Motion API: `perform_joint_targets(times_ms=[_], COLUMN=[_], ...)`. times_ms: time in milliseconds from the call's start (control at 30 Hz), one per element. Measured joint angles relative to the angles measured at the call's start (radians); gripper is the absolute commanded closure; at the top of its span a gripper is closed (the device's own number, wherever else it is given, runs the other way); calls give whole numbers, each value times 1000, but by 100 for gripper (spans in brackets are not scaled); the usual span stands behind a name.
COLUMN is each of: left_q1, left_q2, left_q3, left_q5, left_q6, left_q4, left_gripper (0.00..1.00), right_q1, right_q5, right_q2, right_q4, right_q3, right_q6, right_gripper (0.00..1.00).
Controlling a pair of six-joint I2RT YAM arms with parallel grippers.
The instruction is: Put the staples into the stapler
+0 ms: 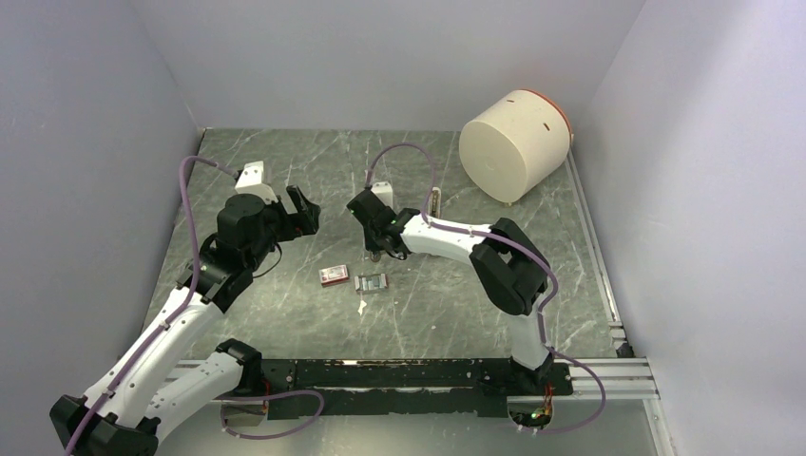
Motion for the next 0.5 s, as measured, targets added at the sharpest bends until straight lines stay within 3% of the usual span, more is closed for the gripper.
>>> perform_joint_targets(times_ms=[500], left_q1=[0], left_q2=[-2], left_q3=[0], left_q5=[-1], left_q6=[1], left_q4=[-1], left_gripper=[5], right_q1=[1], right_q5=[3], right_q2=[-2], right_q4=[4], right_q3=[0], right_q6=[2], right_gripper=[81])
